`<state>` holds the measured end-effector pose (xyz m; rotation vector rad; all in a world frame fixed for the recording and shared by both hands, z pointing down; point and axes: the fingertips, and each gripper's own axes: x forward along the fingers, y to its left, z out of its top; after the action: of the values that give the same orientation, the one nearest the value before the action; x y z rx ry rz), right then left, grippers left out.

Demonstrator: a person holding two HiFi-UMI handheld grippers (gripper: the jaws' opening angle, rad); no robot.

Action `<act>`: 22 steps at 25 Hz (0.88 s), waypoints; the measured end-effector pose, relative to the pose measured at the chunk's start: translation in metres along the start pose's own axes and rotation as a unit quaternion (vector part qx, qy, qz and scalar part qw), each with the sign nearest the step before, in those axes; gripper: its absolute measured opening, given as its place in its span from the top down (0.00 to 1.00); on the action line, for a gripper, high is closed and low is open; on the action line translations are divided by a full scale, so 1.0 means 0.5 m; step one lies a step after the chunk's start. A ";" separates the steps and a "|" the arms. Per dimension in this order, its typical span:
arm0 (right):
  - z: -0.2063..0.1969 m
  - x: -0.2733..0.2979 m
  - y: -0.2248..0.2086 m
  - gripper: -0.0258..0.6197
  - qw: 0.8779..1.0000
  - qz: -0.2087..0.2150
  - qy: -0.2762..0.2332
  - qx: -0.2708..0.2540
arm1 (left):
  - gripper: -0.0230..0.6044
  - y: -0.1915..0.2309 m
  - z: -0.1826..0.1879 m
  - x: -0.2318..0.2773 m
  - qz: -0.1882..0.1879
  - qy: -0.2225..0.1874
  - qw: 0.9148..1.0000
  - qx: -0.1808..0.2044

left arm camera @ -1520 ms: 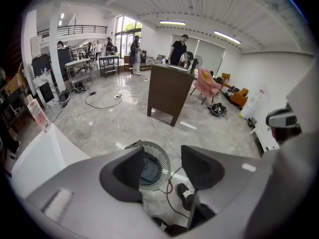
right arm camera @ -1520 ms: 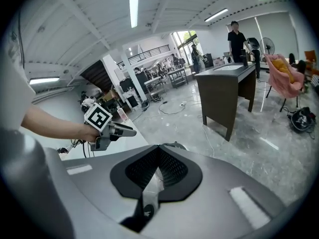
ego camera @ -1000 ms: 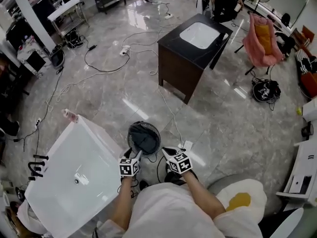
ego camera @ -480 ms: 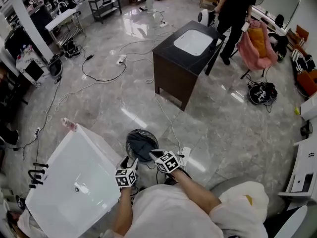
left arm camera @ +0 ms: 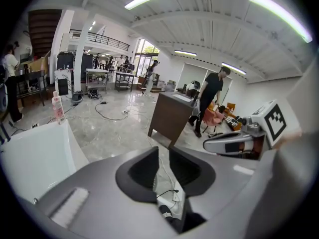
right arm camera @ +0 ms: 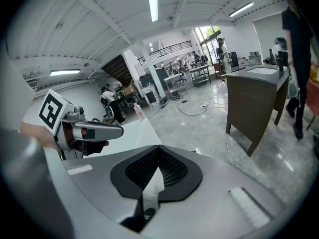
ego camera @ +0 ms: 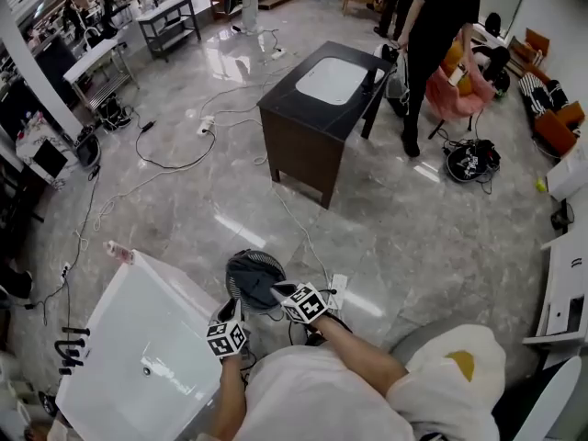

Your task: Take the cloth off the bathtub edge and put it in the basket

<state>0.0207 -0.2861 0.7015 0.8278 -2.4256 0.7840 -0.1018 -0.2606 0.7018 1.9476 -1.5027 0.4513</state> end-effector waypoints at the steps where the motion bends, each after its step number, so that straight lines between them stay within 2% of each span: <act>1: -0.001 -0.004 -0.005 0.96 1.000 -0.002 -0.001 0.002 | 0.77 -0.003 0.000 0.001 0.000 -0.001 1.000 -0.001; 4: -0.006 -0.013 -0.017 0.96 1.000 -0.007 -0.005 0.007 | 0.87 -0.012 0.003 0.004 -0.003 -0.007 1.000 -0.007; 13: -0.018 -0.047 -0.039 0.96 1.000 -0.016 -0.008 0.008 | 0.87 -0.047 0.000 0.022 -0.015 -0.008 1.000 -0.011; 22: -0.022 -0.073 -0.078 0.96 1.000 -0.020 -0.012 0.012 | 0.87 -0.068 0.004 0.053 0.004 -0.008 1.000 -0.014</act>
<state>0.0751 -0.2900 0.7029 0.8951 -2.4173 0.7936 -0.0622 -0.2765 0.7076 1.9288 -1.5193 0.4169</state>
